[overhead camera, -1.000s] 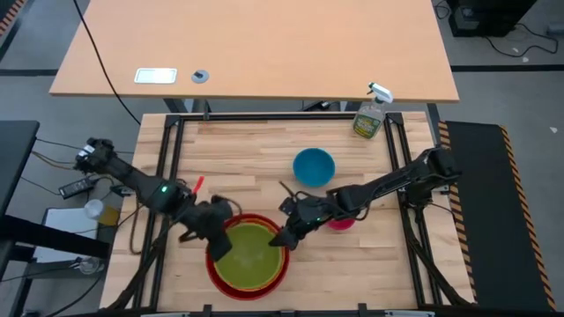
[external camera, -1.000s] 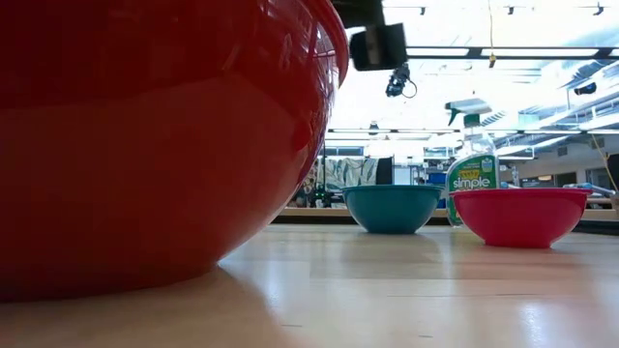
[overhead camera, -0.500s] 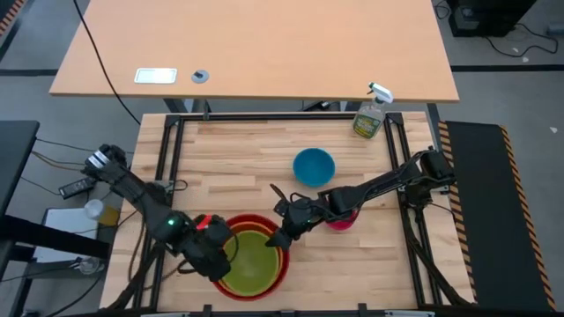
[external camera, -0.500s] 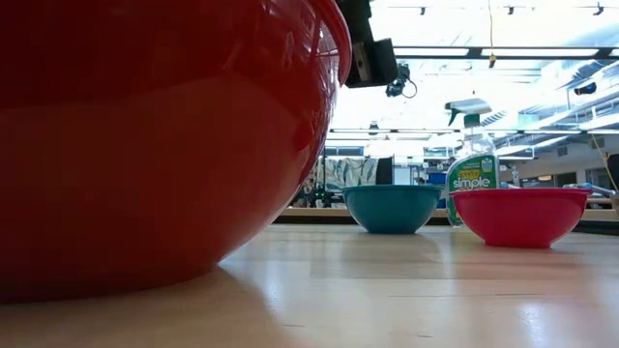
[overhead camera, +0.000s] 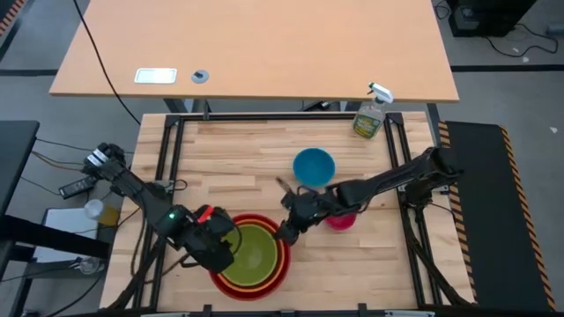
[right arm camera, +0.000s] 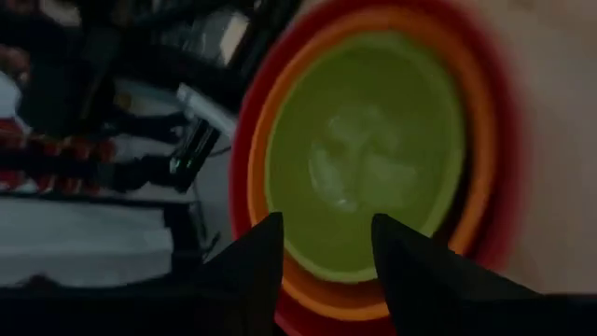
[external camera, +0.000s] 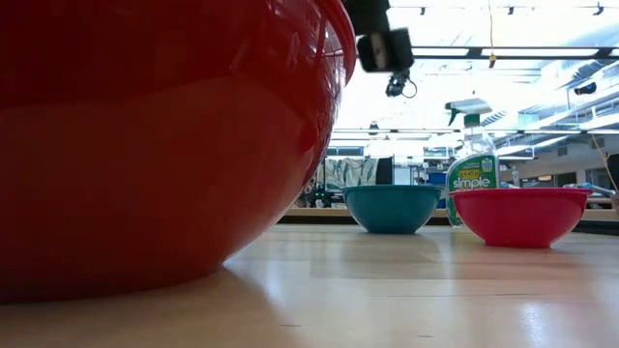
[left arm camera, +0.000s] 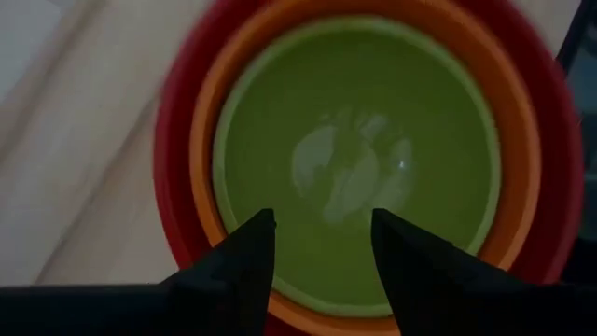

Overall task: Nest bowls inside each other
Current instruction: Stack the blue bowl on top of the green bowl

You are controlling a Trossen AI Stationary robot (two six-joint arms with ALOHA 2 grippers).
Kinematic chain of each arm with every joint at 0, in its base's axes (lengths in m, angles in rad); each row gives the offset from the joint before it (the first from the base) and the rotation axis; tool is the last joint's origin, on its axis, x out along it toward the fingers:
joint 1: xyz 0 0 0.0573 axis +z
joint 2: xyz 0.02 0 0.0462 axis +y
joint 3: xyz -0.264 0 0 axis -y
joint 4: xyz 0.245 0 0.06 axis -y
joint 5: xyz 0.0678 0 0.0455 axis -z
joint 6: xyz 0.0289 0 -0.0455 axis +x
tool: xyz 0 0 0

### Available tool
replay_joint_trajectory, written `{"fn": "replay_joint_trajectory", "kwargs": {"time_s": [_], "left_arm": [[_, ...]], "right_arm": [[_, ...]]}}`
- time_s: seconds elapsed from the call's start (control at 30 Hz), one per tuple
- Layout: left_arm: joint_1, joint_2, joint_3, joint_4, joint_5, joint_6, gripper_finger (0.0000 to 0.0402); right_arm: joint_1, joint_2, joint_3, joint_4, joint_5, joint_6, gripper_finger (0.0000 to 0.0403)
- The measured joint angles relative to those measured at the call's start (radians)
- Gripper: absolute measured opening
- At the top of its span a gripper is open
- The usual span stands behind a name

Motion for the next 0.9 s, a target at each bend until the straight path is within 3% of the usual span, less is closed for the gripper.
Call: {"fn": "replay_joint_trajectory", "kwargs": {"time_s": [0.27,0.43,0.57,0.9], "left_arm": [[0.054,0.133,-0.005,0.064,0.094,0.225,0.018],[0.075,0.173,-0.006,0.08,0.102,0.232,0.018],[0.107,0.124,-0.006,0.126,0.082,0.273,0.018],[0.231,0.027,-0.003,0.153,0.054,0.337,0.0181]], "right_arm": [[-0.054,-0.068,-0.003,-0.353,0.0,-0.098,0.0167],[-0.072,-0.145,-0.002,-0.535,0.127,-0.129,0.0167],[-0.114,-0.192,-0.01,-0.703,0.206,-0.175,0.0167],[-0.27,-0.298,-0.216,-0.738,0.229,-0.171,0.0169]]}}
